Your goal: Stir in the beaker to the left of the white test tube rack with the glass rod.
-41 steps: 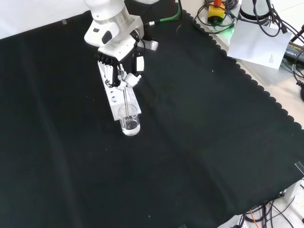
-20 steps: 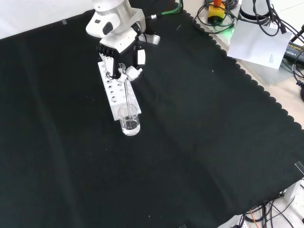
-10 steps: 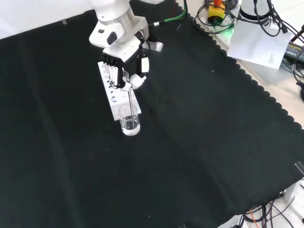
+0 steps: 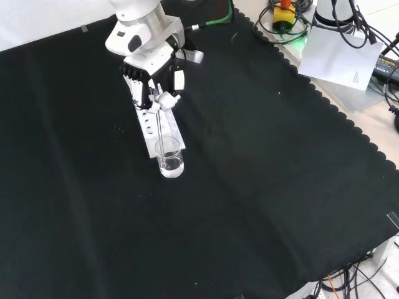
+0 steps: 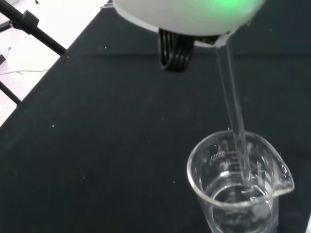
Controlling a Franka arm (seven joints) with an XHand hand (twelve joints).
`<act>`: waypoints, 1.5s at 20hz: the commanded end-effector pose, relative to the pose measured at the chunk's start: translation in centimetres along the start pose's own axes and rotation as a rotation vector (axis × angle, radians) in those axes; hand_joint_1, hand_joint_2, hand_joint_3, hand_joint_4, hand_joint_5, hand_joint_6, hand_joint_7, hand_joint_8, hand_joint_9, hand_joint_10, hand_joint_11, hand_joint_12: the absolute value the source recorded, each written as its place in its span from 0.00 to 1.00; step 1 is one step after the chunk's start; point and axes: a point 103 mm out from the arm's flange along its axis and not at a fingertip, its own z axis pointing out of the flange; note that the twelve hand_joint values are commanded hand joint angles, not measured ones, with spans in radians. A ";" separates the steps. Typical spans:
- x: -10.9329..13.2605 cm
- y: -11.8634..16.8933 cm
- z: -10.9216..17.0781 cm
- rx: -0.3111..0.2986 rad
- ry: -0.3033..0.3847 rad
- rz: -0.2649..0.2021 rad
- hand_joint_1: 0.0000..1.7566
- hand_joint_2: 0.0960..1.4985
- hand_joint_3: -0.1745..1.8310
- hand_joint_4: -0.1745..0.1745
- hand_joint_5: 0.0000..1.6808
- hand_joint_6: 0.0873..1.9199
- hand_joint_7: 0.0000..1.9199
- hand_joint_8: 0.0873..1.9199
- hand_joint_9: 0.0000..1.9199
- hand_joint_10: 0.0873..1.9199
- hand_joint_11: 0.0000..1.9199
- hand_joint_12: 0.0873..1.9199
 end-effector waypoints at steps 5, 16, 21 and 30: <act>1.2 -1.4 0.1 0.009 -0.026 -0.002 0.74 0.37 0.57 0.00 0.59 0.55 0.60 0.66 0.75 0.58 0.80 0.42; 3.6 0.2 0.5 0.010 0.000 -0.075 0.74 0.37 0.57 0.00 0.59 0.55 0.60 0.66 0.75 0.58 0.80 0.42; 2.2 0.3 -0.3 -0.002 0.000 -0.048 0.74 0.37 0.57 0.00 0.59 0.55 0.60 0.66 0.75 0.58 0.80 0.42; -0.9 -1.2 -1.1 -0.008 -0.004 0.006 0.74 0.37 0.57 0.00 0.58 0.55 0.60 0.66 0.75 0.58 0.80 0.42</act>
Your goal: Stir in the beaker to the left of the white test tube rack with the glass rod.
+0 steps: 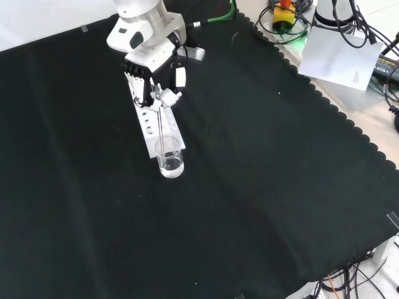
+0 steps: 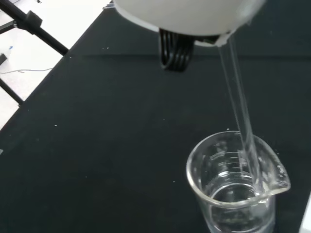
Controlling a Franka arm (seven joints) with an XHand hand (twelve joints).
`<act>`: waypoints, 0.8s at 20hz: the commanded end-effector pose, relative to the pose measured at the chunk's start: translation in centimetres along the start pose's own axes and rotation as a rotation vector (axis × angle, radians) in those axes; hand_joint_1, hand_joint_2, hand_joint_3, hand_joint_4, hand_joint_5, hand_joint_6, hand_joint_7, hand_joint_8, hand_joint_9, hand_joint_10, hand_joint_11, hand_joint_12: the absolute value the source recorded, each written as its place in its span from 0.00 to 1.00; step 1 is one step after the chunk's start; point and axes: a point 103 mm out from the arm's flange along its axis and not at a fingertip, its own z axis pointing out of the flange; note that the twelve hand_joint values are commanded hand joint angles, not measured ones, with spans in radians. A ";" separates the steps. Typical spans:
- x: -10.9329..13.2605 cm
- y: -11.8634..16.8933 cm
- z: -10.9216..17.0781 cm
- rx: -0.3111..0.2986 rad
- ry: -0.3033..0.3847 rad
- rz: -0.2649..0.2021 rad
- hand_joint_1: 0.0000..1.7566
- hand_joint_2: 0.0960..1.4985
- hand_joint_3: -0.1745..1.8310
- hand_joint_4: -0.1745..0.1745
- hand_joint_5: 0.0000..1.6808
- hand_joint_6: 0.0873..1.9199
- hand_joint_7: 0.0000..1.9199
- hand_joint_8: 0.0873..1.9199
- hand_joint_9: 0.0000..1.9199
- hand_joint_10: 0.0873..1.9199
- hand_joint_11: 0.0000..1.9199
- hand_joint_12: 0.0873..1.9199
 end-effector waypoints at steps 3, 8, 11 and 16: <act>0.3 -0.9 0.2 0.009 0.000 -0.014 0.74 0.37 0.57 0.00 0.58 0.55 0.60 0.66 0.75 0.58 0.80 0.42; 2.3 -0.9 0.6 0.010 0.002 -0.038 0.74 0.37 0.57 0.00 0.58 0.55 0.60 0.66 0.75 0.58 0.80 0.42; 2.9 -0.9 0.4 0.011 -0.020 -0.048 0.74 0.37 0.57 0.00 0.58 0.55 0.60 0.66 0.75 0.58 0.80 0.42; 3.1 -1.0 0.3 0.032 -0.063 -0.046 0.74 0.37 0.57 0.00 0.58 0.55 0.60 0.66 0.75 0.58 0.80 0.42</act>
